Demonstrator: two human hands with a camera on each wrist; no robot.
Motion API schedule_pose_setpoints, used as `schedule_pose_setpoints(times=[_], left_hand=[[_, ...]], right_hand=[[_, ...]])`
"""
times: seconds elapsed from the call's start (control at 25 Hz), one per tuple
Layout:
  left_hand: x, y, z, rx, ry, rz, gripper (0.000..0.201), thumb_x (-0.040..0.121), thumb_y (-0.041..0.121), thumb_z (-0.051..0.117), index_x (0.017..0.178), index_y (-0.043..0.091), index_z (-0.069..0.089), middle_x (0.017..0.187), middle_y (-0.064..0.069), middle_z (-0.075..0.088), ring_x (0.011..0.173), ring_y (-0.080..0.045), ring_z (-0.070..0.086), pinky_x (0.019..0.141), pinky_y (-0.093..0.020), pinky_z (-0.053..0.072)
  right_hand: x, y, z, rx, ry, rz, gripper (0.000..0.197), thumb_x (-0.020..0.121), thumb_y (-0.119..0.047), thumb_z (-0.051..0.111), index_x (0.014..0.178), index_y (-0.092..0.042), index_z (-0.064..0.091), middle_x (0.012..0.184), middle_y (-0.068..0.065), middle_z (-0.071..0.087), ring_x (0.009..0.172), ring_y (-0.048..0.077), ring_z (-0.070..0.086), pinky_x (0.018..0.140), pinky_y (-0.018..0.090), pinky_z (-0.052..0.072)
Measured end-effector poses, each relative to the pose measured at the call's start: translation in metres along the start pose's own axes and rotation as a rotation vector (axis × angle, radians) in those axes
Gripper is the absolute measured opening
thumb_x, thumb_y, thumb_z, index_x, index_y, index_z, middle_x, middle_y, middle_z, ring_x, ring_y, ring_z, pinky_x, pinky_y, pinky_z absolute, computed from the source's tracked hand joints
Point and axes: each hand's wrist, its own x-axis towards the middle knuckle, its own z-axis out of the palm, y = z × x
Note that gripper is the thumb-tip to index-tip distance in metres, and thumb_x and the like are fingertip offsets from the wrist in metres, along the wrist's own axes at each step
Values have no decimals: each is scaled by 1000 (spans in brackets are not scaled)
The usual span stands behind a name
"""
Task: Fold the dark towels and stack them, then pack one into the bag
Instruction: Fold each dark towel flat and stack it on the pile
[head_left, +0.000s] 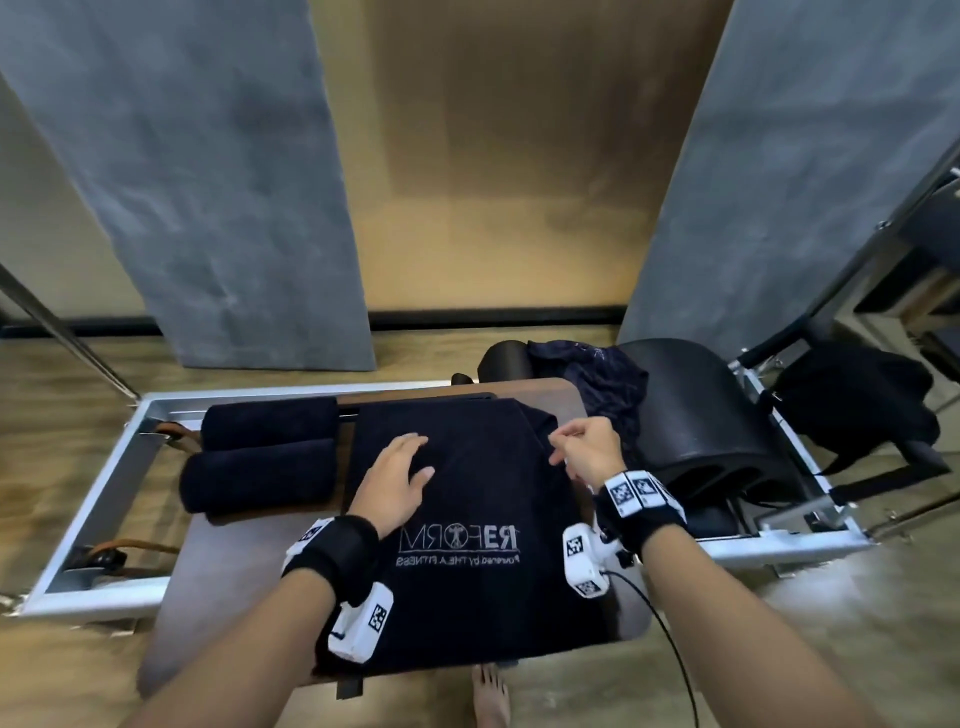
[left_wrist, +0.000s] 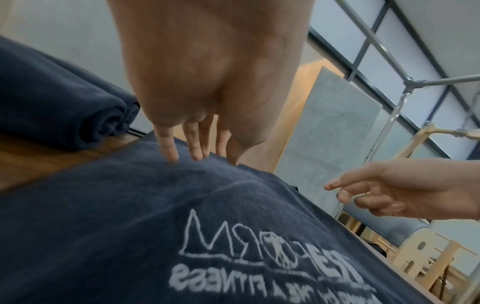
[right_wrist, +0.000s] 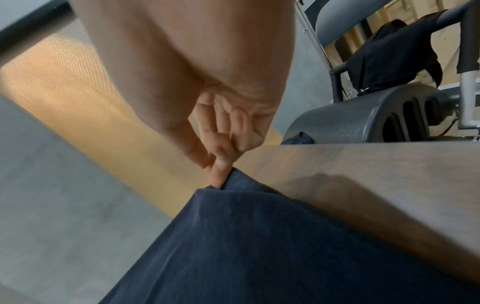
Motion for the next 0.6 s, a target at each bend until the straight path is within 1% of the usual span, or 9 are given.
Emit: schedule_pose_setpoints(times=[0.04, 0.12, 0.2, 0.24, 0.32, 0.4, 0.44, 0.52, 0.6], left_hand=[[10, 0, 3, 55, -65, -19, 69, 104, 36, 64, 163, 20, 33, 173, 4, 23, 161, -19, 15, 130, -45, 15], [23, -4, 9, 238, -231, -77, 99, 96, 60, 66, 168, 31, 6, 174, 13, -10, 162, -18, -14, 127, -56, -6], [30, -11, 15, 362, -333, -108, 113, 89, 76, 61, 165, 37, -12, 168, 15, -30, 157, -20, -29, 123, -63, -13], [31, -14, 16, 377, -352, -109, 115, 87, 79, 59, 165, 38, -16, 167, 14, -35, 156, -20, -32, 122, -65, -14], [32, -17, 18, 371, -358, -105, 116, 86, 81, 57, 164, 40, -19, 166, 16, -38, 154, -19, -35, 122, -66, -14], [31, -20, 19, 359, -348, -103, 115, 86, 82, 56, 163, 42, -20, 164, 18, -39, 153, -17, -37, 122, -66, -15], [30, -20, 20, 356, -346, -102, 115, 86, 82, 56, 163, 43, -20, 164, 19, -40, 152, -16, -38, 122, -65, -15], [30, -20, 20, 357, -346, -100, 114, 87, 81, 56, 162, 43, -20, 163, 20, -41, 152, -15, -39, 122, -65, -16], [30, -20, 20, 353, -343, -96, 114, 87, 80, 57, 162, 43, -20, 163, 19, -42, 151, -15, -40, 121, -65, -17]], right_hand=[[11, -4, 6, 7, -1, 36, 18, 92, -12, 70, 74, -8, 74, 60, 8, 74, 34, 16, 47, 42, 21, 42], [28, -7, 16, 36, -23, 115, 21, 91, -16, 76, 76, -2, 73, 61, 12, 73, 35, 19, 47, 40, 22, 40], [42, -8, 25, 83, -57, 178, 22, 89, -17, 80, 75, -2, 71, 61, 15, 73, 36, 18, 46, 40, 24, 38], [48, -9, 28, 120, -60, 192, 21, 89, -15, 79, 74, -5, 69, 60, 15, 72, 35, 17, 44, 39, 23, 36], [60, -9, 28, 239, 13, 209, 16, 92, -10, 74, 79, -7, 66, 57, 16, 69, 32, 16, 42, 36, 19, 31], [71, -9, 23, 338, 133, 239, 12, 96, -14, 69, 89, -4, 66, 57, 17, 68, 30, 16, 43, 34, 18, 30], [76, -7, 20, 336, 156, 248, 16, 97, -18, 69, 91, -4, 65, 56, 17, 67, 30, 16, 44, 33, 18, 30], [78, -7, 16, 244, 72, 250, 28, 92, -29, 77, 85, -7, 60, 55, 16, 67, 30, 16, 44, 32, 18, 30], [79, -7, 14, 139, -54, 248, 30, 86, -27, 82, 81, -10, 58, 54, 14, 65, 32, 16, 41, 33, 18, 28]])
